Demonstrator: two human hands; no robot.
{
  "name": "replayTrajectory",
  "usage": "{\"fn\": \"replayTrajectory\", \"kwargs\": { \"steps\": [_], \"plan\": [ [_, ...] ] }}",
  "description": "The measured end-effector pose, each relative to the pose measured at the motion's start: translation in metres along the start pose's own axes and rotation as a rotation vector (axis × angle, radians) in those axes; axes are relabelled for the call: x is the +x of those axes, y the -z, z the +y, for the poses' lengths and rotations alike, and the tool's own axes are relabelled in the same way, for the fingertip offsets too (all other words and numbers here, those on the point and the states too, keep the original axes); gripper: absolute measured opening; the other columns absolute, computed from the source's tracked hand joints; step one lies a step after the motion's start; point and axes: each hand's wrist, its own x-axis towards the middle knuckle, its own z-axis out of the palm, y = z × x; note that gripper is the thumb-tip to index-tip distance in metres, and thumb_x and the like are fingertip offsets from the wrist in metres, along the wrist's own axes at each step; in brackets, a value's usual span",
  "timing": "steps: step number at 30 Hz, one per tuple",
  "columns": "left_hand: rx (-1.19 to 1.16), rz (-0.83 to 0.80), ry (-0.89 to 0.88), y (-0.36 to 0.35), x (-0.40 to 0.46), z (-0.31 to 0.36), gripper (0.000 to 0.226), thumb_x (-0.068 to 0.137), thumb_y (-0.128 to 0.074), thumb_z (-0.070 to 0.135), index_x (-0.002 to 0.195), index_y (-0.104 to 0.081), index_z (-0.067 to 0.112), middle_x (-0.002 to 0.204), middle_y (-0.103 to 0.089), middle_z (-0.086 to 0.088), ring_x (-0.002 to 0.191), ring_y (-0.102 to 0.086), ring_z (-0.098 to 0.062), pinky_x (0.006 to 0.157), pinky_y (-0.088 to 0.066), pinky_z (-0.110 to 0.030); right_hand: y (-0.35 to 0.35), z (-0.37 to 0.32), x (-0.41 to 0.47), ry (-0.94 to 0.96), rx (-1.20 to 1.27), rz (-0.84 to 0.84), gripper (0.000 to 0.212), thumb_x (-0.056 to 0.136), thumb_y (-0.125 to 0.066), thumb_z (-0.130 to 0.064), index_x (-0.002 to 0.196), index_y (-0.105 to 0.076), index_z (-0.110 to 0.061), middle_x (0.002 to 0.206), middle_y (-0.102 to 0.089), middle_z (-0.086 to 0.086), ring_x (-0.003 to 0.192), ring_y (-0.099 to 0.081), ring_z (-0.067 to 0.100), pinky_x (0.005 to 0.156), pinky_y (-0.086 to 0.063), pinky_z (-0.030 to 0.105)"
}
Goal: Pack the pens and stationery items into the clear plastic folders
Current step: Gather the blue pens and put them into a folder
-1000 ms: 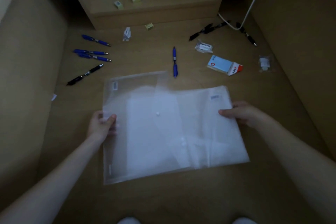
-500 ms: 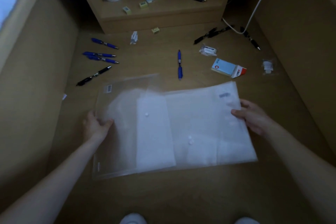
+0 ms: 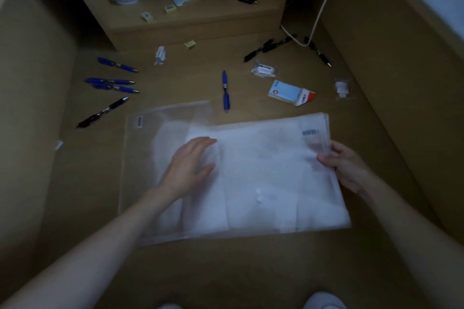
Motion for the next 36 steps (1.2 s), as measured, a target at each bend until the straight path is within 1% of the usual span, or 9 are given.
{"fn": "replayTrajectory", "kwargs": {
  "steps": [4,9,13,17,23,27,30,32,36],
  "plan": [
    [0.217,-0.134,-0.066,-0.019,0.007,-0.002,0.071,0.077,-0.035,0.056,0.14,-0.042,0.024,0.145,-0.041,0.001,0.14,-0.028,-0.02,0.113,-0.017,-0.042,0.012,0.006,-0.005,0.019,0.037,0.031,0.034,0.086,-0.049,0.014,0.105,-0.06,-0.013,0.083,-0.074,-0.001,0.071,-0.071,0.014,0.063,-0.059,0.027],
    [0.246,-0.126,-0.021,-0.016,0.006,-0.028,0.068,0.074,-0.035,0.058,0.131,-0.051,0.024,0.139,-0.046,-0.002,0.134,-0.037,-0.024,0.106,-0.027,-0.046,0.027,0.011,-0.011,0.001,0.072,0.062,0.048,0.067,-0.067,-0.001,0.111,-0.06,-0.014,0.091,-0.074,0.004,0.078,-0.072,0.02,0.06,-0.058,0.03],
    [0.251,-0.089,-0.003,-0.008,0.0,-0.038,0.064,0.071,-0.039,0.054,0.125,-0.054,0.023,0.132,-0.05,-0.002,0.127,-0.043,-0.023,0.104,-0.031,-0.047,0.034,0.014,-0.01,-0.011,0.073,0.059,0.036,0.084,-0.055,0.008,0.112,-0.06,-0.014,0.091,-0.074,0.005,0.077,-0.072,0.021,0.059,-0.058,0.03],
    [0.231,-0.051,0.037,0.002,-0.011,-0.054,0.065,0.064,-0.04,0.051,0.117,-0.06,0.018,0.124,-0.054,-0.004,0.123,-0.047,-0.026,0.104,-0.032,-0.047,0.035,0.011,-0.01,-0.038,0.075,0.045,0.039,0.077,-0.062,0.003,0.109,-0.062,-0.019,0.095,-0.073,0.005,0.078,-0.072,0.02,0.058,-0.058,0.031],
    [-0.141,0.001,0.169,0.006,-0.007,-0.028,0.076,0.071,-0.049,0.063,0.127,-0.052,0.011,0.124,-0.05,-0.004,0.113,-0.051,-0.016,0.096,-0.036,-0.022,0.031,0.006,-0.011,-0.004,0.131,0.035,0.046,0.068,-0.075,-0.008,0.111,-0.062,-0.017,0.092,-0.074,0.002,0.076,-0.072,0.017,0.06,-0.06,0.032],
    [-0.592,-0.013,0.364,0.004,0.005,-0.01,0.067,0.077,-0.075,0.029,0.133,-0.04,0.018,0.109,-0.06,-0.002,0.093,-0.062,-0.011,0.074,-0.048,-0.014,0.028,0.002,-0.013,-0.016,0.158,0.025,0.057,0.056,-0.08,-0.013,0.11,-0.064,-0.02,0.106,-0.071,0.007,0.083,-0.072,0.02,0.062,-0.06,0.033],
    [-0.768,-0.001,0.46,0.005,0.011,-0.005,0.049,0.086,-0.066,0.006,0.125,-0.04,0.019,0.095,-0.063,-0.004,0.078,-0.067,-0.012,0.055,-0.05,-0.015,0.025,0.001,-0.013,0.014,0.168,0.022,0.087,0.027,-0.096,-0.026,0.108,-0.064,-0.019,0.101,-0.073,0.007,0.082,-0.072,0.02,0.063,-0.06,0.033],
    [-0.827,0.008,0.479,0.007,0.013,-0.005,0.033,0.088,-0.06,-0.001,0.118,-0.049,0.01,0.097,-0.066,-0.012,0.065,-0.067,-0.004,0.053,-0.052,-0.017,0.023,-0.001,-0.012,0.039,0.18,0.011,0.1,0.016,-0.098,-0.03,0.109,-0.063,-0.018,0.098,-0.074,0.005,0.082,-0.072,0.019,0.061,-0.059,0.031],
    [-0.817,0.102,0.465,0.017,0.022,-0.013,0.015,0.091,-0.056,0.001,0.101,-0.057,0.012,0.075,-0.071,0.006,0.059,-0.064,-0.001,0.056,-0.05,-0.024,0.006,-0.018,-0.01,0.065,0.231,0.001,0.077,0.048,-0.088,-0.017,0.119,-0.059,-0.013,0.106,-0.071,0.009,0.084,-0.071,0.018,0.065,-0.06,0.032]
  ]
}}
